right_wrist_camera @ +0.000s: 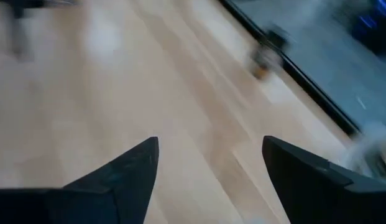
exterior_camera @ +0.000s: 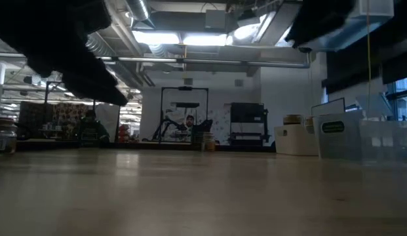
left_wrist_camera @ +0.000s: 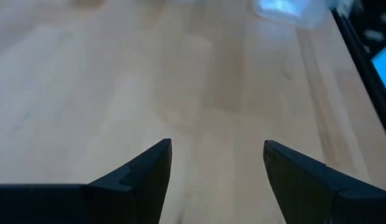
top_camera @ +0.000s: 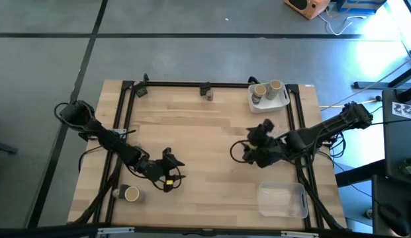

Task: Sort spices by type
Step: Put the top right black seasoning container into the top transparent bin

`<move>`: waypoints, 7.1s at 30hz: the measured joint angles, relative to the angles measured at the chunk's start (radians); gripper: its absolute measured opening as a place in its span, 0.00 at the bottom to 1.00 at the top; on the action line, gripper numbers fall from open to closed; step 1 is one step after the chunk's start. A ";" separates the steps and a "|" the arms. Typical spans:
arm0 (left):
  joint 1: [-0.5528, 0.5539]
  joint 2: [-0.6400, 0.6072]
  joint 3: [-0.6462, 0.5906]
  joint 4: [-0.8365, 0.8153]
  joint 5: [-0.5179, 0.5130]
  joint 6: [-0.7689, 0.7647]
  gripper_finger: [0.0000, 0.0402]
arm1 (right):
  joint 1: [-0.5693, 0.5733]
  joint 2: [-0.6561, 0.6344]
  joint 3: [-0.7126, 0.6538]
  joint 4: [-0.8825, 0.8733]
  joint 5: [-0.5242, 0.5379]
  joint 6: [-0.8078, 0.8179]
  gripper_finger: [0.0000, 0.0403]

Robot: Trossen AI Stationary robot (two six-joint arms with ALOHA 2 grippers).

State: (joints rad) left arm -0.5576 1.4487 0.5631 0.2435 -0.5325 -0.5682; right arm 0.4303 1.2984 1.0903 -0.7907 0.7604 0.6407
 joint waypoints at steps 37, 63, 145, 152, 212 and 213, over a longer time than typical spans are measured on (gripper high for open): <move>0.977 -0.041 0.213 -0.089 0.435 0.475 0.59 | -0.538 0.145 -0.202 0.616 -0.547 -0.918 0.70; 1.265 0.449 0.647 -0.217 0.707 0.853 0.59 | -0.654 0.145 -0.202 0.604 -0.649 -0.988 0.70; 0.511 0.381 0.452 -0.192 0.440 0.513 0.31 | -0.424 0.145 -0.201 0.608 -0.815 -0.756 0.70; 0.494 0.373 0.458 -0.194 0.444 0.450 0.46 | -0.381 0.174 -0.201 0.618 -0.816 -0.724 0.70; 0.392 0.302 0.508 -0.489 0.416 0.309 0.60 | -0.199 -0.172 -0.202 0.247 -0.523 -0.429 0.35; 0.392 0.302 0.508 -0.489 0.416 0.309 0.60 | -0.191 -0.193 -0.202 0.211 -0.511 -0.403 0.35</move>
State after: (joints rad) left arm -0.1654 1.7504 1.0714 -0.2455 -0.1165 -0.2588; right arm 0.2393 1.1055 0.8883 -0.5797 0.2492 0.2376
